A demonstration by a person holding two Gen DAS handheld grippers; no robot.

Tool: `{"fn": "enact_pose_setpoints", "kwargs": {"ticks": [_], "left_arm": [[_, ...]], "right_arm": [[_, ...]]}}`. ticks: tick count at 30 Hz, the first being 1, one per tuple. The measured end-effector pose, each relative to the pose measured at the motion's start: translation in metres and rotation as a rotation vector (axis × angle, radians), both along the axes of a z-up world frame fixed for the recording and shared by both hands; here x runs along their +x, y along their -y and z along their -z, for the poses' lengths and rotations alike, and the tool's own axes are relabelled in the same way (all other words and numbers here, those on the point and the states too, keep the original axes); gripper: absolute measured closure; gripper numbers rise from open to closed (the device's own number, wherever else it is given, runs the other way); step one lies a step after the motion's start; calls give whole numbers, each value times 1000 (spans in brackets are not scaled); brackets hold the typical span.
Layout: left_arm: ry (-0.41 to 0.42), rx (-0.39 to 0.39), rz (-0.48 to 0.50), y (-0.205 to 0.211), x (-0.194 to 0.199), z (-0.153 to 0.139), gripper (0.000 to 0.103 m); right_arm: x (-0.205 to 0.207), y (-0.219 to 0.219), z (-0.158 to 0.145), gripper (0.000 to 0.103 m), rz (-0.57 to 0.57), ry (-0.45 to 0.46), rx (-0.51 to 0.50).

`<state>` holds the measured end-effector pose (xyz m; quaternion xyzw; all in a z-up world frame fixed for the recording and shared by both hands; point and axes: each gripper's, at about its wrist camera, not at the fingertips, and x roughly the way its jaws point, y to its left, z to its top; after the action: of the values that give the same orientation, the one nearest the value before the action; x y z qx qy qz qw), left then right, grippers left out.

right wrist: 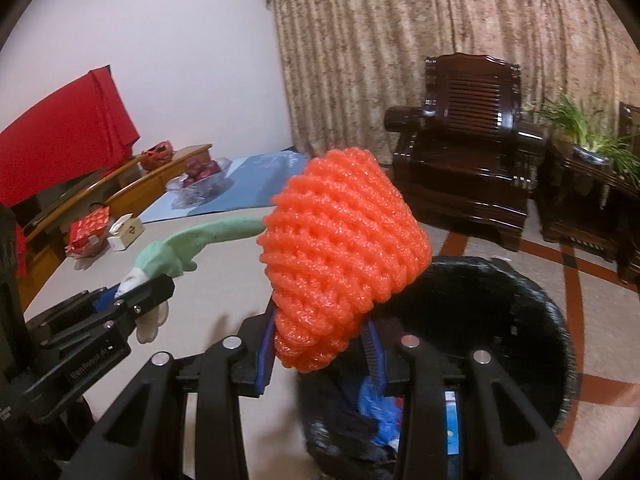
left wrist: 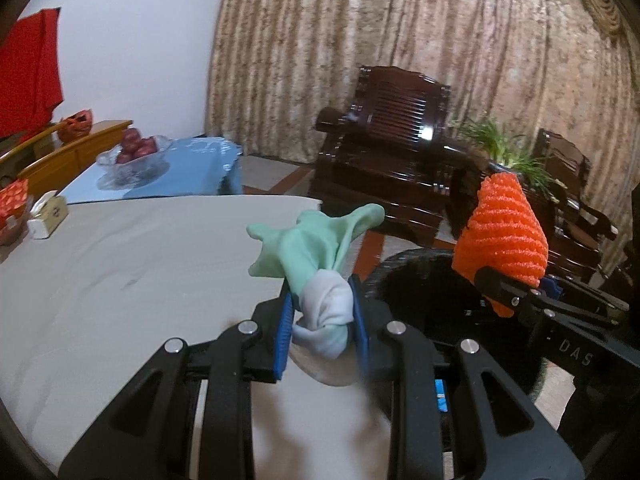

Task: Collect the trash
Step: 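Carry the glove and sponge over the bin and open both tools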

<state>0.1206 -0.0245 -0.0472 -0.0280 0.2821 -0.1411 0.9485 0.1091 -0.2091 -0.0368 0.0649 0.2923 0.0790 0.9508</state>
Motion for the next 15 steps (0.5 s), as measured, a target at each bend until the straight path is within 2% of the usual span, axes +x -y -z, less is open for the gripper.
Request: {"fn": "enact_pose_setpoints", "kwargs": {"ticks": [15], "left_arm": [[-8,14,142,80,5,8,78]], "right_arm": [[-21,70,7,66,119,-17,-16]]}}
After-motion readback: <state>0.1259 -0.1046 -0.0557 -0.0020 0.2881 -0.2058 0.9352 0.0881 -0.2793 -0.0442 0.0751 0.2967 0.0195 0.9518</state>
